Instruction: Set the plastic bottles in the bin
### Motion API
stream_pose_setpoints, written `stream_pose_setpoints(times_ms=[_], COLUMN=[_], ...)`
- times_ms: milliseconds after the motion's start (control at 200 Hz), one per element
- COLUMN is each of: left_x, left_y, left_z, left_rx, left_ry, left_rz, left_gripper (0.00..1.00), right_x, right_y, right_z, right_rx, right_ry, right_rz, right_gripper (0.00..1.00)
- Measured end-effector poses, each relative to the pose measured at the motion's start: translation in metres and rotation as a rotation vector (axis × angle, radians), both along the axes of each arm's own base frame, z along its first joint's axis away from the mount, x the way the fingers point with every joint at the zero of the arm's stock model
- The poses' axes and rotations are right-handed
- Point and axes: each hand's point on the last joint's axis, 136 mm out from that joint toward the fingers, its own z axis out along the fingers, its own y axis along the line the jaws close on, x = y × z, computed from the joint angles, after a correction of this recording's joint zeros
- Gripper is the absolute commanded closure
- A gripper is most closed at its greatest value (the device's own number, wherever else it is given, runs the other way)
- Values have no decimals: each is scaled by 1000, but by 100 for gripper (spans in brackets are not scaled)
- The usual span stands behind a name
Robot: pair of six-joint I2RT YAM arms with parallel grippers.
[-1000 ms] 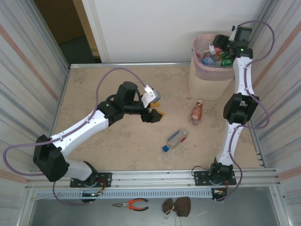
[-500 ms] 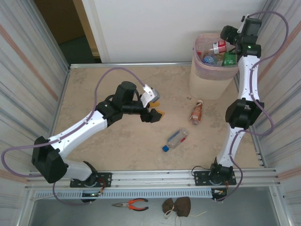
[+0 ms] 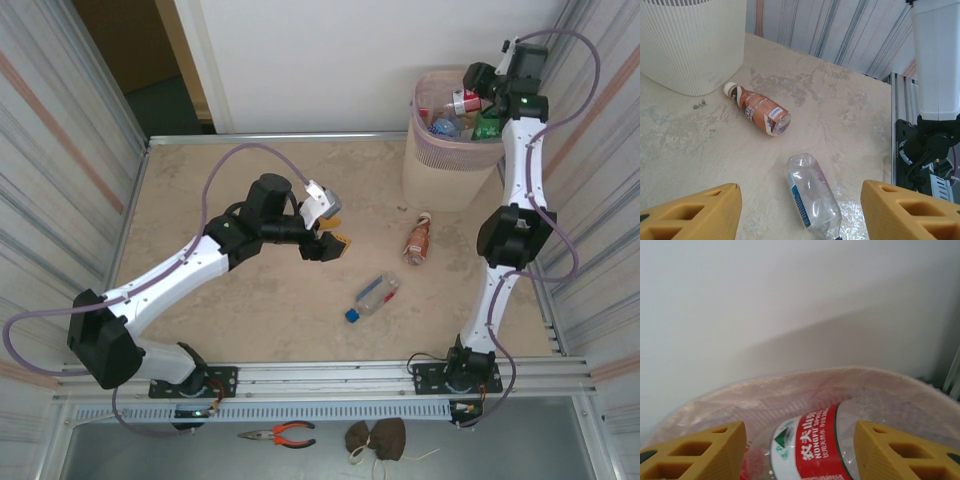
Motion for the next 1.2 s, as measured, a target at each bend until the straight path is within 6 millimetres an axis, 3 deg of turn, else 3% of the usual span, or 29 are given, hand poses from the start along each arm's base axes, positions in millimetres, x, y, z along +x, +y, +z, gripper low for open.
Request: stream_pose_setpoints(times_ms=[105, 165, 436, 571, 701, 892, 1017, 1197], left_x=[0, 1, -8, -18, -28, -47, -58, -75], left_y=[0, 0, -4, -8, -13, -22, -27, -33], left_z=[0, 0, -6, -12, -18, -39, -61, -101], left_rx=[1, 3, 27, 55, 83, 166, 241, 360], left_ry=[0, -1, 9, 16, 21, 36, 55, 111], left_rz=[2, 5, -7, -18, -30, -49, -56, -62], left_gripper=[36, 36, 36, 36, 36, 37, 36, 37], right_x=[12, 17, 13, -1, -29, -88, -125, -167], right_y=[-6, -9, -13, -9, -3, 9, 16, 24], right_z=[-38, -47, -44, -24, 16, 71, 81, 63], right_rx=[22, 27, 43, 45, 39, 49, 71, 102], right_ry=[60, 66, 68, 67, 28, -38, -52, -24], right_rz=[-10, -14, -19, -18, -15, -19, -27, -39], right_gripper=[44, 44, 44, 43, 43, 42, 42, 42])
